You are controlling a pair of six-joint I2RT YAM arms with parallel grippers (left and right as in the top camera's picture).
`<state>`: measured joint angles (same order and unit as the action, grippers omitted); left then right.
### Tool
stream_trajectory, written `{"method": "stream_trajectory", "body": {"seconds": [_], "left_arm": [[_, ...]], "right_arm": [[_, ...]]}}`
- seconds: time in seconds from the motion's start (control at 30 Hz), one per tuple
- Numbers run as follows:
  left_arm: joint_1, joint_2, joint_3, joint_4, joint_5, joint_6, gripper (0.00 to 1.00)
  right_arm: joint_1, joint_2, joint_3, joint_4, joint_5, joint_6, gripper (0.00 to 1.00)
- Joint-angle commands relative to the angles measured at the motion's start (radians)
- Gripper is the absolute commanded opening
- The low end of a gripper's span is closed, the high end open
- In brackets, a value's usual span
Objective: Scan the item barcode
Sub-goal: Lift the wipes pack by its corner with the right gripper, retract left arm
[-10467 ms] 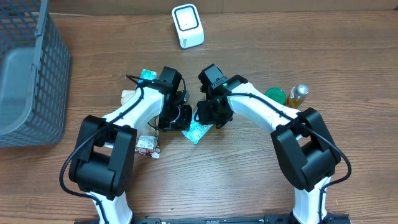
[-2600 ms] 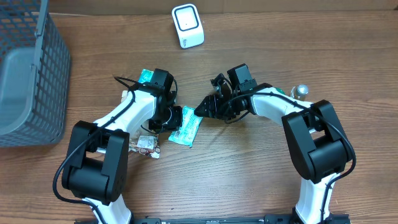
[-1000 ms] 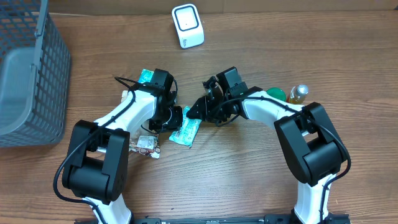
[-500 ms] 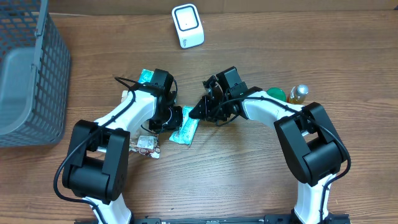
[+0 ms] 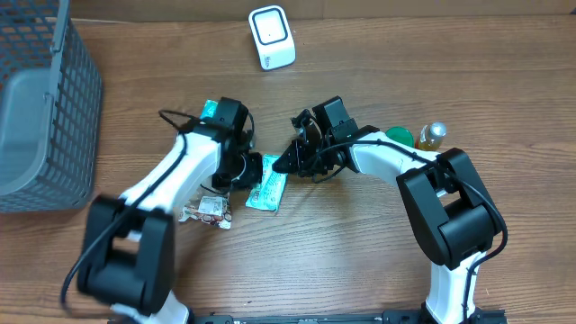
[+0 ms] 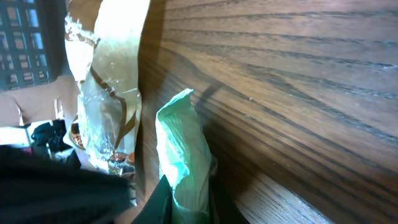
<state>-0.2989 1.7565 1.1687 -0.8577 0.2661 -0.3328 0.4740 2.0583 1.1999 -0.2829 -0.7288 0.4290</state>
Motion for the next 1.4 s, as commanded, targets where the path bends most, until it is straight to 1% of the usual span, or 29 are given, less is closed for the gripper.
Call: {"method": "stream_trajectory", "body": {"seconds": [0.0,0.1,0.2,0.23,0.33,0.43,0.47,0.5,0.57,0.6,0.63,0.7,0.83,1.07,1.37], "left_arm": [[0.022,-0.147,0.066,-0.024,-0.005,0.019,0.06],[0.063,-0.229,0.09,-0.053,-0.079,0.019,0.11],[0.117,-0.29,0.093,-0.058,-0.18,0.019,0.24],[0.14,-0.305,0.093,-0.061,-0.211,0.02,0.26],[0.212,-0.32,0.093,-0.077,-0.294,0.021,0.29],[0.29,-0.311,0.09,-0.094,-0.336,0.023,0.31],[0.312,-0.307,0.09,-0.096,-0.336,0.022,0.34],[0.332,-0.303,0.09,-0.097,-0.332,0.022,0.4],[0.368,-0.291,0.09,-0.103,-0.332,0.022,0.57],[0.38,-0.285,0.09,-0.111,-0.324,0.021,0.82],[0.386,-0.279,0.09,-0.115,-0.319,0.021,1.0],[0.39,-0.271,0.09,-0.114,-0.321,0.022,1.0],[0.39,-0.258,0.09,-0.114,-0.321,0.022,1.0],[0.39,-0.257,0.09,-0.114,-0.321,0.022,1.0],[0.39,-0.257,0.09,-0.114,-0.321,0.022,1.0]], "right_arm": [[0.008,-0.056,-0.009,-0.011,-0.035,-0.088,0.04],[0.008,-0.115,-0.009,-0.052,-0.035,-0.167,0.04],[0.008,-0.181,-0.009,-0.106,-0.036,-0.229,0.04],[0.008,-0.204,-0.009,-0.126,-0.037,-0.249,0.04],[0.008,-0.256,-0.009,-0.169,-0.086,-0.307,0.04],[0.008,-0.302,-0.009,-0.202,-0.166,-0.352,0.04],[0.008,-0.314,-0.009,-0.212,-0.188,-0.359,0.04],[0.008,-0.323,-0.009,-0.223,-0.208,-0.361,0.04],[0.008,-0.344,-0.009,-0.259,-0.279,-0.416,0.04],[0.008,-0.353,-0.009,-0.282,-0.323,-0.455,0.04],[0.007,-0.362,-0.009,-0.307,-0.368,-0.493,0.04],[0.005,-0.38,-0.009,-0.361,-0.435,-0.563,0.03],[-0.01,-0.41,-0.009,-0.468,-0.462,-0.649,0.04],[-0.027,-0.413,-0.009,-0.536,-0.364,-0.655,0.04],[-0.028,-0.413,-0.009,-0.537,-0.359,-0.655,0.05]]}}
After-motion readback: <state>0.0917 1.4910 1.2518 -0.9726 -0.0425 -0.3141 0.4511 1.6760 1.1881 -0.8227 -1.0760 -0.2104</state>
